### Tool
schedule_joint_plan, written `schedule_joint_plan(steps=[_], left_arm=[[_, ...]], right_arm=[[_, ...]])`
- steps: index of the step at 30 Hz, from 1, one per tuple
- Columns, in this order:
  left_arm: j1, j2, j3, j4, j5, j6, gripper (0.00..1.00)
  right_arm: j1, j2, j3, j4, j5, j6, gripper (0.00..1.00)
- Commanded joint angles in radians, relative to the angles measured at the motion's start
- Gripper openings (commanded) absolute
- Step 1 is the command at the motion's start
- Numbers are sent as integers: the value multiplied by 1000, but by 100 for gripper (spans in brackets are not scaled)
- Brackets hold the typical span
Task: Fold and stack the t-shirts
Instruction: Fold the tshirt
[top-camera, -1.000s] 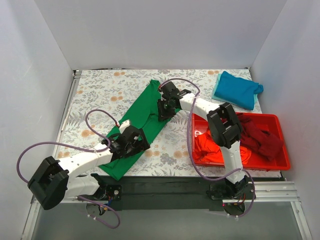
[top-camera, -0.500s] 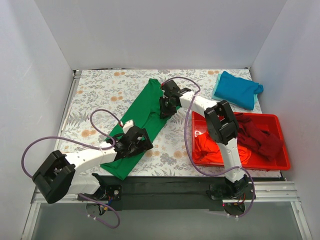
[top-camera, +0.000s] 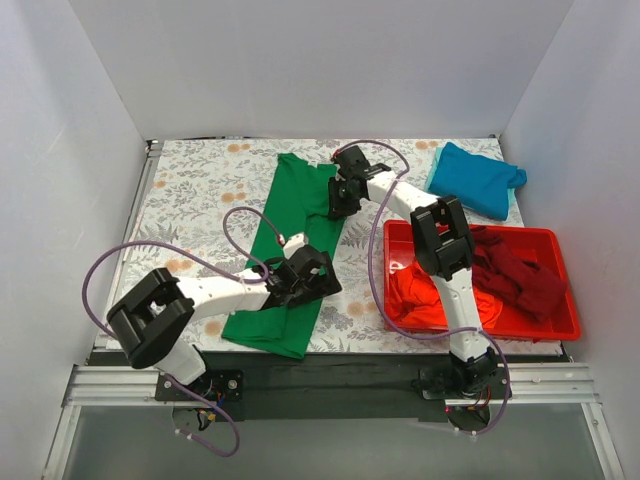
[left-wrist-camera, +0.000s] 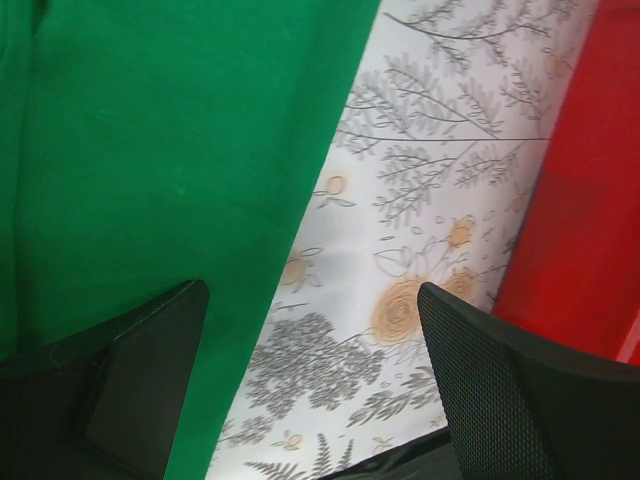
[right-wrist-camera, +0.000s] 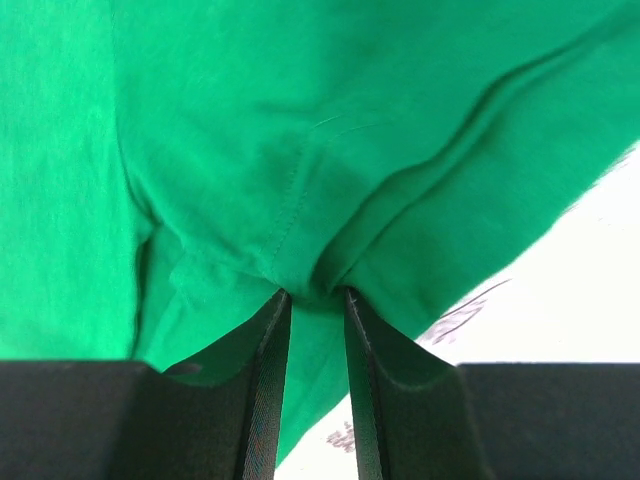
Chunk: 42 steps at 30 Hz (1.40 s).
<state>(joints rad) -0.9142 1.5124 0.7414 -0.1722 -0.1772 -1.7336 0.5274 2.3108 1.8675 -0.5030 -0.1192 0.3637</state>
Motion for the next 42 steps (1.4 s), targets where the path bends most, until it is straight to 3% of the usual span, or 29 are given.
schedule_joint_plan(steps=[1, 7, 14, 20, 27, 32, 37, 42], left_arm=[[-28, 84, 58, -15, 33, -23, 86], [-40, 206, 176, -6, 50, -6, 86], [-46, 233, 268, -33, 33, 42, 86], [-52, 91, 242, -84, -34, 68, 86], [-54, -182, 135, -197, -146, 69, 86], [-55, -288, 75, -470, -266, -39, 86], [-55, -365, 56, -754, -369, -173, 86], [-55, -484, 9, -840, -370, -254, 86]], right_arm=[[-38, 56, 65, -43, 41, -58, 35], [-64, 119, 170, -69, 9, -85, 36], [-78, 122, 188, -72, -45, -118, 37], [-76, 9, 154, -62, -85, -140, 37], [-76, -152, 145, -63, -126, -123, 37], [-43, -325, -5, -62, -105, -91, 37], [78, -535, -301, -55, 22, -36, 37], [255, -708, -559, -43, 154, 107, 36]])
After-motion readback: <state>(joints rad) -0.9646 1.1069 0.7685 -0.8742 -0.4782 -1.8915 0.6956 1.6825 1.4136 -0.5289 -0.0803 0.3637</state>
